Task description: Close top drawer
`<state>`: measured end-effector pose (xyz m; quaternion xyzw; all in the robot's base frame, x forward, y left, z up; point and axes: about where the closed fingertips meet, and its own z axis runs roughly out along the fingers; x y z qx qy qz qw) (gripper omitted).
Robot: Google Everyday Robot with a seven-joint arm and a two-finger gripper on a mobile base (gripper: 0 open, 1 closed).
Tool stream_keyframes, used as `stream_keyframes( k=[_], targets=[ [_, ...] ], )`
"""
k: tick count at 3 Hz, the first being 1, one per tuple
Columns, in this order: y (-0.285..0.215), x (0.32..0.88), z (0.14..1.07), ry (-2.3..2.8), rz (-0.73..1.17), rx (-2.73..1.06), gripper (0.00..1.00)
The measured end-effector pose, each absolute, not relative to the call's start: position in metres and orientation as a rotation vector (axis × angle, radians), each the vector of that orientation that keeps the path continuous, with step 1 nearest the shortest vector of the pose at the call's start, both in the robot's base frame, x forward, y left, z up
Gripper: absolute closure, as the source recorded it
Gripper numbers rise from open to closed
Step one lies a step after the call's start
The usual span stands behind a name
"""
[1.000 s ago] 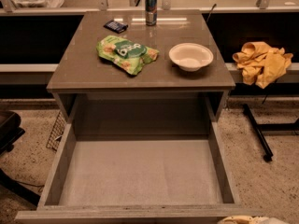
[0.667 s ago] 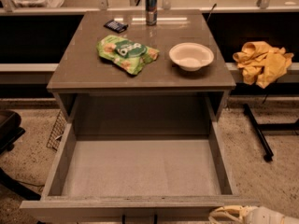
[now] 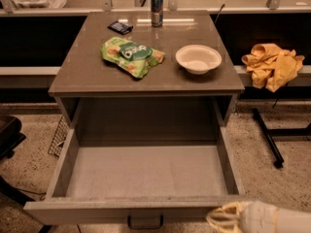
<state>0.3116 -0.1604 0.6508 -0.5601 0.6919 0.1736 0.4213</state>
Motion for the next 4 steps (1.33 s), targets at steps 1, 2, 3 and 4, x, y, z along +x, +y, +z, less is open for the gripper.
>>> stream_keyframes(
  k=[1, 2, 3, 4],
  targets=[
    [-0.127, 0.359, 0.641, 1.694, 0.453, -1.438, 1.0],
    [-0.127, 0.359, 0.641, 1.694, 0.453, -1.438, 1.0],
    [-0.122, 0.372, 0.641, 1.678, 0.445, -1.446, 1.0],
    [-0.115, 0.4, 0.642, 1.645, 0.438, -1.464, 1.0]
  ],
)
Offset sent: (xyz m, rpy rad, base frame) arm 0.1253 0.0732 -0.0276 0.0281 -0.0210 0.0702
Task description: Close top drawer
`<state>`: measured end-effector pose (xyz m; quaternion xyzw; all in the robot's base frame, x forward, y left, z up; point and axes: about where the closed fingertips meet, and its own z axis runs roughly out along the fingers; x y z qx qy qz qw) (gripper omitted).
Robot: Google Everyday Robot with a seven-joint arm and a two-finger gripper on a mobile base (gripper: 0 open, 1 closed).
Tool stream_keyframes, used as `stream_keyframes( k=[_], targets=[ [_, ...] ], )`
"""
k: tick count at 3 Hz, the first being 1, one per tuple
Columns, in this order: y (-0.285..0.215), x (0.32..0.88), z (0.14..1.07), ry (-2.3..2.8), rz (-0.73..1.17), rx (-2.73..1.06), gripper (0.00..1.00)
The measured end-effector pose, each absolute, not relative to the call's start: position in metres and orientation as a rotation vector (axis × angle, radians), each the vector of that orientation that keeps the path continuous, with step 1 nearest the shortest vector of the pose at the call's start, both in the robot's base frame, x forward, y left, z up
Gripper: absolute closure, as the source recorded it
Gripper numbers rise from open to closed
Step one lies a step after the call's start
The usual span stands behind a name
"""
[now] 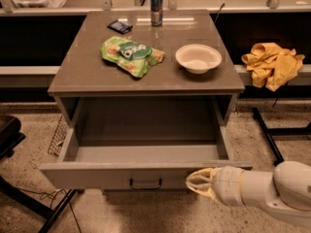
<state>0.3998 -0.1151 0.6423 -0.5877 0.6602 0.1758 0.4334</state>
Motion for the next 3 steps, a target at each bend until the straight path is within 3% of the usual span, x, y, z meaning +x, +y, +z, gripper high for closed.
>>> stream_keyframes(
  k=[3],
  targets=[
    [-0.104, 0.456, 0.642, 1.602, 0.434, -1.497, 1.0]
  ],
)
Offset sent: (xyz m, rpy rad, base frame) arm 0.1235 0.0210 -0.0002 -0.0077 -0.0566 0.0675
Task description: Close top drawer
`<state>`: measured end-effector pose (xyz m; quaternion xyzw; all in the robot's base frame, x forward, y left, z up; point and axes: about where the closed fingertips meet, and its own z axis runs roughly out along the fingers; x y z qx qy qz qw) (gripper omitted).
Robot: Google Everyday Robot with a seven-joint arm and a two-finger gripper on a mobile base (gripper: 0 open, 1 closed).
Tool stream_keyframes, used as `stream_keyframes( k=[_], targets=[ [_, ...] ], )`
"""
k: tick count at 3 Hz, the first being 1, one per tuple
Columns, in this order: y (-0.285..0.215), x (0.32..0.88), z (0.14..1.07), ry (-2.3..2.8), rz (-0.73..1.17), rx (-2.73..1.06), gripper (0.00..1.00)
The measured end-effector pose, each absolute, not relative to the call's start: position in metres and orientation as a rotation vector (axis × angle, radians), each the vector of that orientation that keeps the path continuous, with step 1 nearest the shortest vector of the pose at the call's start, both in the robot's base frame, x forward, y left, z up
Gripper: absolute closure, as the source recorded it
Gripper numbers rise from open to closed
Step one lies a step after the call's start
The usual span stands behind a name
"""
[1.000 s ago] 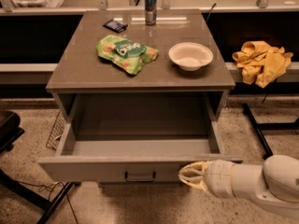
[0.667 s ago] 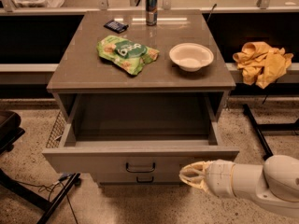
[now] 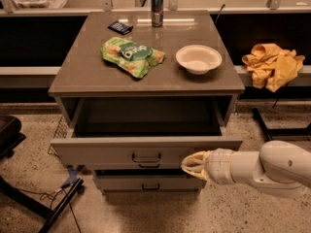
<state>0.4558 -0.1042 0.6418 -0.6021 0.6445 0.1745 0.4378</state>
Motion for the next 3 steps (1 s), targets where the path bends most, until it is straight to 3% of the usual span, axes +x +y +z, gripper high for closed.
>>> stream_keyframes(
  k=[3],
  targets=[
    [-0.083, 0.556, 0.635, 1.546, 0.448, -1.553, 1.0]
  ],
)
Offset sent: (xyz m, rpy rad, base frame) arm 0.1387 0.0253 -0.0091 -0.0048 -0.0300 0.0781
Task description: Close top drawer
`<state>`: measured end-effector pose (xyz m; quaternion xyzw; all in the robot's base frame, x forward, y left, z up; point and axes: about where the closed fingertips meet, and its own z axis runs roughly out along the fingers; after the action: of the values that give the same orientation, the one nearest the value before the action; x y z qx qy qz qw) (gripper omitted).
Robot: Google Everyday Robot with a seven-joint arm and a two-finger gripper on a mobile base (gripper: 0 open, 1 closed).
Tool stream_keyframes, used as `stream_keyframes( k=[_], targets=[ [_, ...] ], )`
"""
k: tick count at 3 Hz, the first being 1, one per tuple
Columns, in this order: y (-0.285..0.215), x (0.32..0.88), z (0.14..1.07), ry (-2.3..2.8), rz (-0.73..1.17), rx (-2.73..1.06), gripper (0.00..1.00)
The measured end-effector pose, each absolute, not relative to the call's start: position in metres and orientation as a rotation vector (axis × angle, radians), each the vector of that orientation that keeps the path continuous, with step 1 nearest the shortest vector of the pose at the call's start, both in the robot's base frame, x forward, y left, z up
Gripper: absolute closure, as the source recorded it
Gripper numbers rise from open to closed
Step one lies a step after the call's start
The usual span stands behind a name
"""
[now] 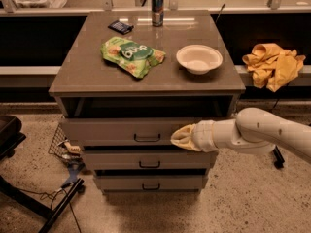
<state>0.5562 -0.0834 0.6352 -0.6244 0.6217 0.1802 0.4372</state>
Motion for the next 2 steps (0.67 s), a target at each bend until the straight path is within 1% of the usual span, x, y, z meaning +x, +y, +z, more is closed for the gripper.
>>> stream_keyframes(
  k=[2],
  targets=[
    [-0.081, 0.606, 0.63, 1.539, 0.453, -1.56, 1.0]
  ],
)
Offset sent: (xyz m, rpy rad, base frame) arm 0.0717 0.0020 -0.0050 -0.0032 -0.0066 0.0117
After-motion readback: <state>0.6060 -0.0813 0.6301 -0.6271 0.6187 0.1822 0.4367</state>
